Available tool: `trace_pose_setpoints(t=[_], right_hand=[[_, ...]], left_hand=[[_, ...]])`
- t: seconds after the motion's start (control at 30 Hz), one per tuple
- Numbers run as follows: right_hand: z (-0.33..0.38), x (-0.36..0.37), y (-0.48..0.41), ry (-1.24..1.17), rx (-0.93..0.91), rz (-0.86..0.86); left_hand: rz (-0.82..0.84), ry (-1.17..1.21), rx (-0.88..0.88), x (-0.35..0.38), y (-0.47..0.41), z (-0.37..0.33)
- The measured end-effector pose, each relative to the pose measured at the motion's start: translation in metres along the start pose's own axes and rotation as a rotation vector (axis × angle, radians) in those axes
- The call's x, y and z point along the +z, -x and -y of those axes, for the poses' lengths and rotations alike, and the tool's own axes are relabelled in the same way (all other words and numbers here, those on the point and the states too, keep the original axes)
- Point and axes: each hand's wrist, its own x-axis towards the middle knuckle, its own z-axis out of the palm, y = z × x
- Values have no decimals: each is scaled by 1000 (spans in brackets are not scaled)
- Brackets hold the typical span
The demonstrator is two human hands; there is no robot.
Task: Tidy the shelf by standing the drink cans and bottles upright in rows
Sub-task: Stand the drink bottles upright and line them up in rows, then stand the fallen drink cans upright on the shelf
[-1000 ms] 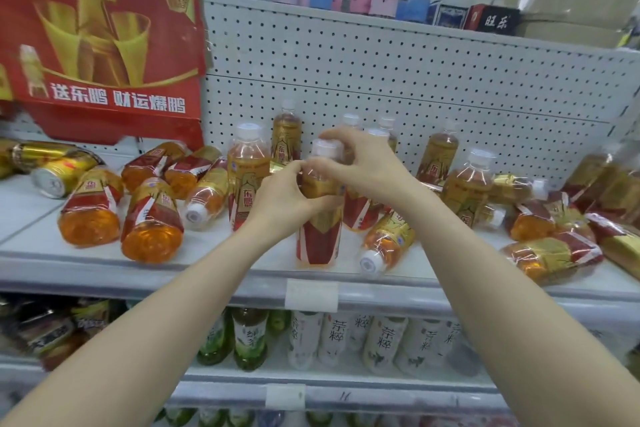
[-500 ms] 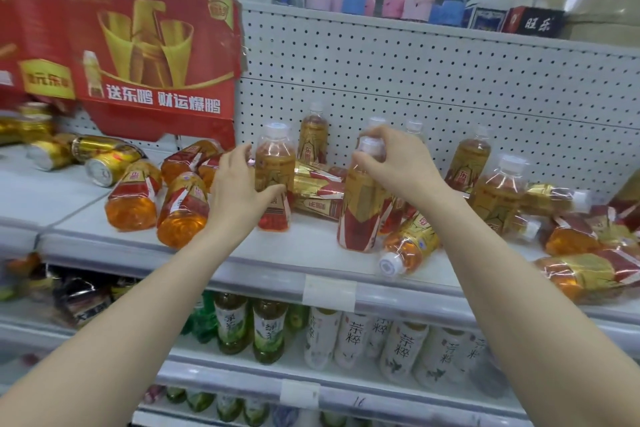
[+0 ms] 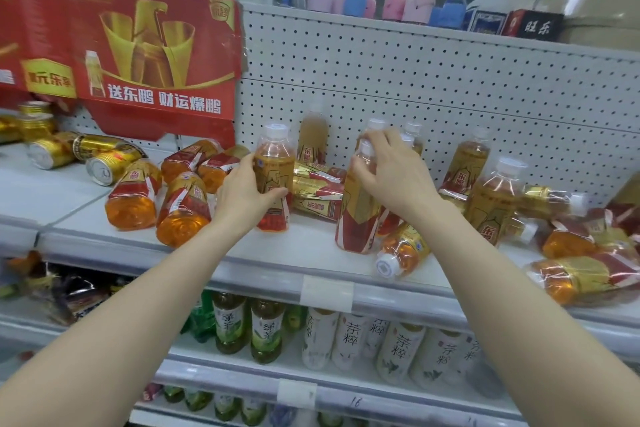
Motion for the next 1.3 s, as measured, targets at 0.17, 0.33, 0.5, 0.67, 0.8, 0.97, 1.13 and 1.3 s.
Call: trace_pose_setpoints(t=[0.17,0.33,0.5,0.67,0.8,0.97,1.13,1.3], right_hand=[[3,-1,-2,73,-18,23],[19,-13,-5,211,-147,42],[72,-4,-11,224,-361,-73],[158,22,-24,163,-523,-37],[235,49,-31,119,-627,2],[359,89,-36,36,-718,69],[479,131,-35,-56,-760,84],[577,168,-42,-165,-750,126]], left_hand=[[79,-73,34,-10,1,0],[223,-259,181,-49,4,2],[193,-474,378,-116,17,19],[178,-698,441,-195,30,71],[137,-766,393,-263,43,129],[126,-864,287,-361,64,214],[80,-894,208,-444,87,287],[20,-845,116,-505,93,359]])
